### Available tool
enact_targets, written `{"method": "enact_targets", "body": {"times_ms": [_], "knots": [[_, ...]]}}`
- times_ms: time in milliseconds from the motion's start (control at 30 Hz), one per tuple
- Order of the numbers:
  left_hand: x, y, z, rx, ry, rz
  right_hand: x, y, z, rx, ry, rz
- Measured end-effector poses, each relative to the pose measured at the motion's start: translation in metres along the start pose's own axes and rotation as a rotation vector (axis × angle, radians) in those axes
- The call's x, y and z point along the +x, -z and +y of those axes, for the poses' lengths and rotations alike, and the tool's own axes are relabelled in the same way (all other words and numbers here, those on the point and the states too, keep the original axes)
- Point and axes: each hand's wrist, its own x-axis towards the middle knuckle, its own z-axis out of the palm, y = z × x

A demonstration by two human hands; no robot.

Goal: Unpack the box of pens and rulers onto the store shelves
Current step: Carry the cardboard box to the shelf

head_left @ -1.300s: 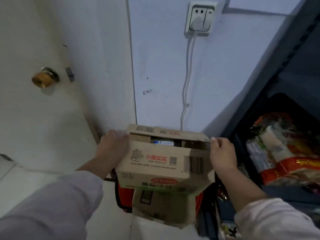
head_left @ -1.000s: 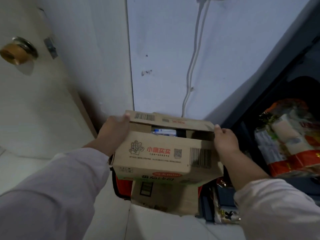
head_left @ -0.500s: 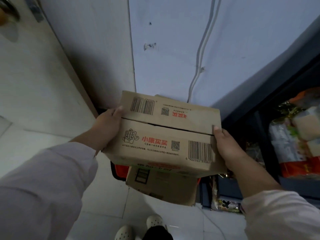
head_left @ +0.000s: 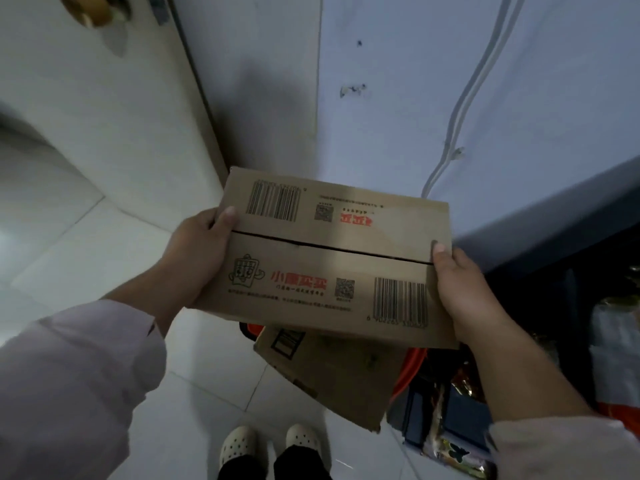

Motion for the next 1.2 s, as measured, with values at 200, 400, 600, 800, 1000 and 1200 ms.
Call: {"method": "enact_targets", "body": {"times_ms": [200, 400, 600, 800, 1000, 1200], "knots": [[-0.022, 0.058, -0.018, 0.048, 0.052, 0.219, -0.002, -0.043, -0.04, -0.157, 0.123, -0.169], [-0.073, 0.133, -0.061, -0.006, 0.212, 0.424, -0.043, -0.116, -0.077, -0.258, 0.208, -0.397], [-0.153, 0.208, -0.124, -0.166, 0.37, 0.631, -0.115, -0.195, -0.098, -0.322, 0.323, -0.603], [-0.263, 0.277, -0.198, -0.317, 0.465, 0.85, -0.231, -0.266, -0.101, -0.426, 0.457, -0.785], [-0.391, 0.331, -0.269, -0.35, 0.531, 1.034, -0.367, -0.325, -0.072, -0.506, 0.577, -0.981], [-0.529, 0.374, -0.346, -0.412, 0.668, 1.252, -0.502, -0.387, -0.023, -0.623, 0.636, -1.177]]}}
